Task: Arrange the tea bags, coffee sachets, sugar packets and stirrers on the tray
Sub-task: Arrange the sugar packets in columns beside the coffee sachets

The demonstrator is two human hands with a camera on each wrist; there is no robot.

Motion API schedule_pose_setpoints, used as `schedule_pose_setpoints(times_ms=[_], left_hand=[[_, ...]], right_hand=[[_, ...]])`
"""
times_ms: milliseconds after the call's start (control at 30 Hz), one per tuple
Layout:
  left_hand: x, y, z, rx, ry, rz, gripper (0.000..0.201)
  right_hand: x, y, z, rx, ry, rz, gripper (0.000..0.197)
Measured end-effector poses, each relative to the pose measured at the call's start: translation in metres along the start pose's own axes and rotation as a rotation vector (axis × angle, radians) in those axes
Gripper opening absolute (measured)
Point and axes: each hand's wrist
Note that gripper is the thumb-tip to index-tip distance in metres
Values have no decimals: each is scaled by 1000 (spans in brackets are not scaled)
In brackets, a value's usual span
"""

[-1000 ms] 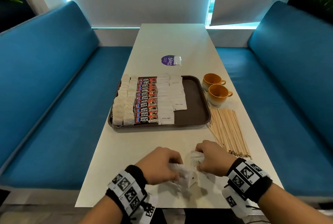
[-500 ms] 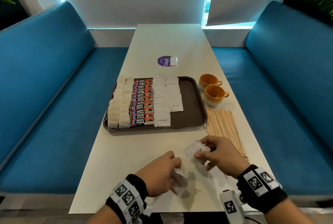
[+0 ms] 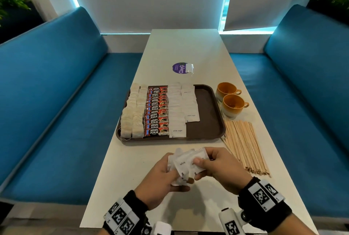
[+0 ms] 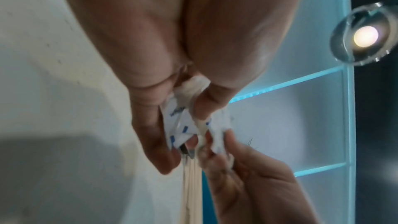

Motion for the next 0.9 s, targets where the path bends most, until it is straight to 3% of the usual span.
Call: schedule_pose_setpoints(times_ms=[167,267,367,467,667,900], left_hand=[[2,3,6,0,-257,-88,58],[4,6,5,17,-227,-33,49],[5,8,4,8,-175,79,35],[5,8,8,13,-152,93,29],[2,12,11,26,-196,118,32],[-1,16,15,37,-192,105,38]], right_hand=[[7,7,2,55,-25,76,13],[8,7,1,56,-8,98,12],[5,8,1,1,-61,168,29],[2,8,5,-101,-73,224,43],[1,9,4,-201,-131,131,16],[-2,20,-2,-190,-82,216,27]])
Point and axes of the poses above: each hand's wrist, its own y-axis towards the middle knuckle, its own x-axis out of the palm, z = x × y, and after that the axes turned 6 degrees about y, right-handed
